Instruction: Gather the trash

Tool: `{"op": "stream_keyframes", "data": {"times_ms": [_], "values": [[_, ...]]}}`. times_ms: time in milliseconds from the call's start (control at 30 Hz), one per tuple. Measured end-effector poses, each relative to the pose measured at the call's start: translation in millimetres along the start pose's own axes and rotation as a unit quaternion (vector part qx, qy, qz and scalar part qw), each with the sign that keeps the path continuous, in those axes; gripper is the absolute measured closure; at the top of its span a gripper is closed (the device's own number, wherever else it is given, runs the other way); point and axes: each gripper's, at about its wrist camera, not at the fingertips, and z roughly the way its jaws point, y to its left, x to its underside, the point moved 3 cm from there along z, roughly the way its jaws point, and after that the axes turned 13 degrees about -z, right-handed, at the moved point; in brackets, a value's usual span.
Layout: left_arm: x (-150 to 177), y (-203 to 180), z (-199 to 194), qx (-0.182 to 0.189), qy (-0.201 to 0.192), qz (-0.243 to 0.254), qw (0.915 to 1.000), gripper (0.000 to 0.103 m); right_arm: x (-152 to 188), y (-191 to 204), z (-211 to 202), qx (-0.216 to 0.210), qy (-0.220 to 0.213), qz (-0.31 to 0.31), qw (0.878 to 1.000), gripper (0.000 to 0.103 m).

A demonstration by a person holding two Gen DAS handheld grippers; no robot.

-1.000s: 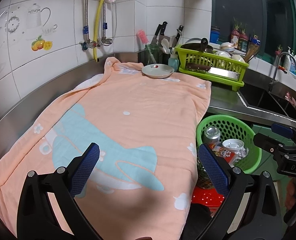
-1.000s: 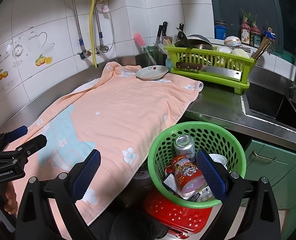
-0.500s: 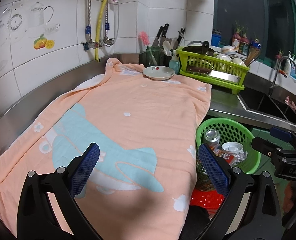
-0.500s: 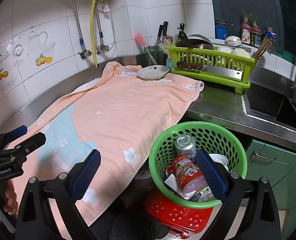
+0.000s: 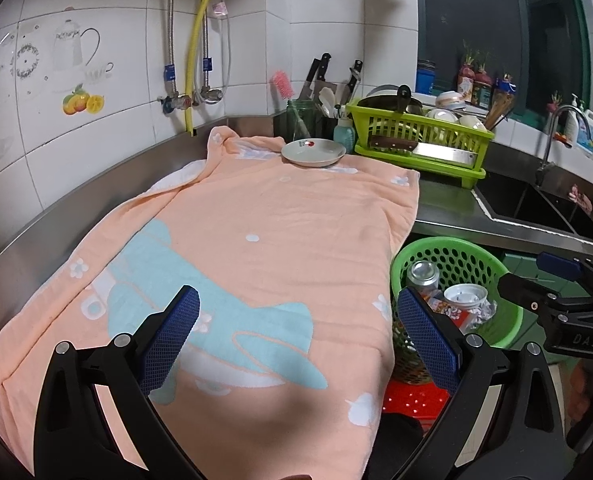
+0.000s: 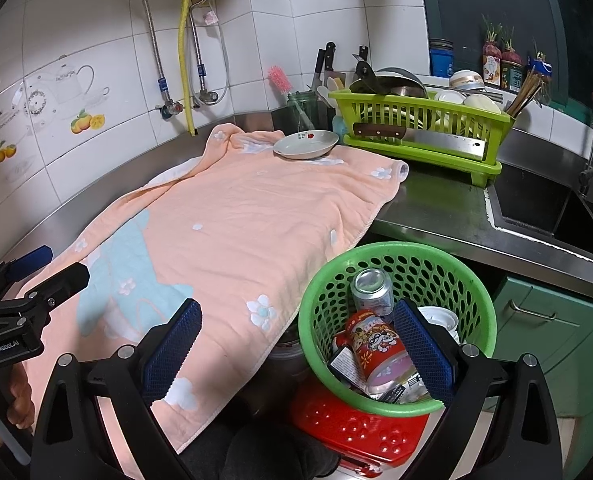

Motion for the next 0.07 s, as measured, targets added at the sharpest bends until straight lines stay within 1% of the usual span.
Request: {"op": "stream_keyframes", "data": {"times_ms": [67], "values": [[0.2, 0.9, -0.3, 0.001, 0.000, -0.002, 1.0000, 0.005, 0.0, 0.1, 0.0, 0.000, 0.000, 0.000, 1.000, 0.010]]}}
